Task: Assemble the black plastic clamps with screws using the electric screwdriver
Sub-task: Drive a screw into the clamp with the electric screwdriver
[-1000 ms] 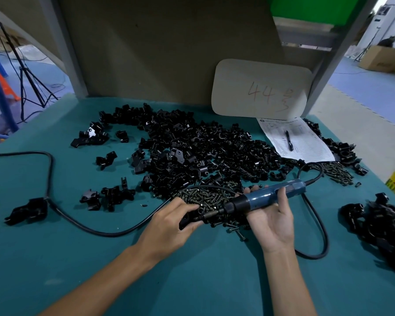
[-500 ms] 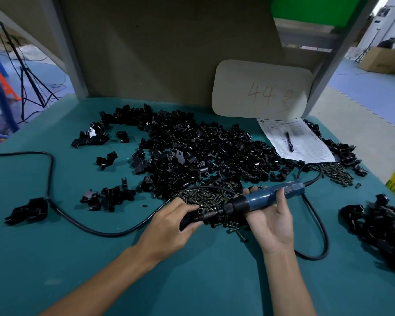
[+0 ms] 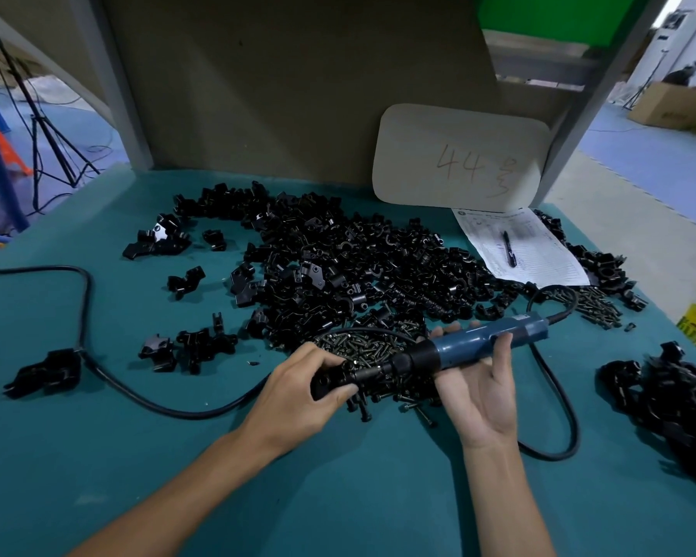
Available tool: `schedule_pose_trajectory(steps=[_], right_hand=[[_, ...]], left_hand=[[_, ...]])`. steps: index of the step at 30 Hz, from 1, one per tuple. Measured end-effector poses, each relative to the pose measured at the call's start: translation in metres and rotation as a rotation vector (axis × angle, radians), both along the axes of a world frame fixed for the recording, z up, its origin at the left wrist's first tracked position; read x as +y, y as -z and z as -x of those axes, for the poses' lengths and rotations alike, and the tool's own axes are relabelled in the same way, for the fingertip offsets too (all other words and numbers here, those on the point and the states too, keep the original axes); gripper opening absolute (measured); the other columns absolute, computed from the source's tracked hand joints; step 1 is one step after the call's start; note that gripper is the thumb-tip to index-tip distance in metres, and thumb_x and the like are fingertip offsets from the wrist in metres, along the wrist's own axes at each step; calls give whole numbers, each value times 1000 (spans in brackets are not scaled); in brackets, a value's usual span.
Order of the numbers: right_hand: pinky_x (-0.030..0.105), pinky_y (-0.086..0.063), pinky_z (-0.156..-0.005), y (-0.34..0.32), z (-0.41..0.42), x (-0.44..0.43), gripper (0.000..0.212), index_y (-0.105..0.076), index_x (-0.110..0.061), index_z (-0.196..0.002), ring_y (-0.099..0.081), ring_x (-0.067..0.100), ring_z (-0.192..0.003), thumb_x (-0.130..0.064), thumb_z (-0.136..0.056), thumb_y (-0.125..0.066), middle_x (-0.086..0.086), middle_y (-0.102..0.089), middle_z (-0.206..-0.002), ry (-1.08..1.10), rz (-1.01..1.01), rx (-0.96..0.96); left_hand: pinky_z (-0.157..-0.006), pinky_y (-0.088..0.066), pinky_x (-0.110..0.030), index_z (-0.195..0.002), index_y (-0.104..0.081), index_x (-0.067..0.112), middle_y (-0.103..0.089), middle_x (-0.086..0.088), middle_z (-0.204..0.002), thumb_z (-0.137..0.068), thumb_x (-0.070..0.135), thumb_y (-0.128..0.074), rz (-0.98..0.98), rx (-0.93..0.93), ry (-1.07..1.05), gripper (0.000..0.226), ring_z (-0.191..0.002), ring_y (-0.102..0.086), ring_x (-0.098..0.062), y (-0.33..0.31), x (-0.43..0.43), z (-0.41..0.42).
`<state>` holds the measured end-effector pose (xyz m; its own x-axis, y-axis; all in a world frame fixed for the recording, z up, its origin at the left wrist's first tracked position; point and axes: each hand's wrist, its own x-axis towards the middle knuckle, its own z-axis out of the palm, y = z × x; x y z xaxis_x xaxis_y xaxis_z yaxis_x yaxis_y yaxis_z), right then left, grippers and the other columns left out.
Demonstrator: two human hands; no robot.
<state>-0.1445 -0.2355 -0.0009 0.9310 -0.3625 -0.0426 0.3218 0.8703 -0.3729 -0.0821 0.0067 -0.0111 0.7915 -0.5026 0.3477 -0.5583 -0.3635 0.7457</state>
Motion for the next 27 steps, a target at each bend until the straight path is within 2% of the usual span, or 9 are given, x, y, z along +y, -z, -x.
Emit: schedule_pose_trajectory(steps=[4, 7, 11, 15, 19, 21, 24, 26, 27], right_hand=[[47, -38, -112, -11, 6, -4, 42, -63, -19, -112, -56, 22, -112, -45, -83, -78, 4, -63, -109, 62, 5, -2], [44, -52, -99, -23, 17, -27, 49, -59, -16, -124, -68, 21, -108, -54, -93, -61, 5, -69, -108, 143, 104, 168], [41, -58, -74, -39, 31, -50, 50, -45, -19, -130, -75, 17, -80, -34, -90, -71, 7, -72, -103, 146, 818, 641], [46, -52, -80, -38, 42, -53, 43, -45, -22, -126, -63, 19, -87, -32, -94, -73, -2, -64, -104, 160, 1558, 979], [46, -44, -91, -27, 42, -48, 47, -52, -9, -129, -52, 37, -110, -36, -95, -70, 15, -58, -125, 54, 1900, 1234], [47, -33, -106, -29, 41, -39, 65, -45, -10, -146, -40, 42, -127, -42, -95, -70, 20, -48, -141, 70, 2079, 1346], [37, -42, -94, -42, 40, 0, 51, -58, -17, -135, -48, 32, -115, -40, -92, -74, 8, -53, -124, 270, 2132, 1035], [13, -40, -70, -44, 40, 34, 26, -64, -26, -115, -55, 4, -93, -42, -94, -70, -15, -52, -101, 122, 2143, 760], [11, -41, -65, -41, 40, 50, 22, -64, -29, -110, -55, -1, -86, -45, -96, -67, -20, -51, -97, 1, 2161, 695]], left_hand=[[-80, -48, -13, -101, -66, 38, -63, 20, -102, -86, 45, -75, 47, 218, 24, 19, -96, -63, -3, -16, 7, -13], [-78, -56, -22, -106, -71, 31, -73, 1, -106, -96, 34, -63, 310, 572, 19, 13, -90, -71, -9, -36, 12, -31], [-74, -60, -34, -116, -63, 10, -71, -17, -103, -96, 39, -59, 700, 1039, -31, 35, -76, -68, -19, -52, 11, -45], [-61, -53, -22, -107, -63, 15, -68, -3, -86, -69, 54, -77, 543, 875, -39, 57, -66, -60, -8, -50, 2, -48], [-62, -53, -25, -105, -63, 40, -71, 3, -80, -80, 77, -47, 171, 494, -74, 47, -63, -62, -3, -43, 3, -45], [-72, -55, -32, -109, -62, 36, -71, 1, -84, -83, 83, -32, 12, 349, -116, 62, -72, -65, -3, -35, 6, -43], [-81, -53, -39, -130, -53, 18, -69, 3, -97, -87, 83, -24, -99, 285, -216, 83, -92, -65, -5, -24, 7, -38], [-64, -45, -30, -123, -54, 15, -61, 9, -76, -88, 82, -28, -74, 283, -228, 80, -70, -59, 4, -19, 6, -32], [-59, -42, -28, -115, -56, 20, -59, 9, -70, -88, 83, -32, -54, 281, -216, 73, -63, -57, 3, -17, 5, -29]])
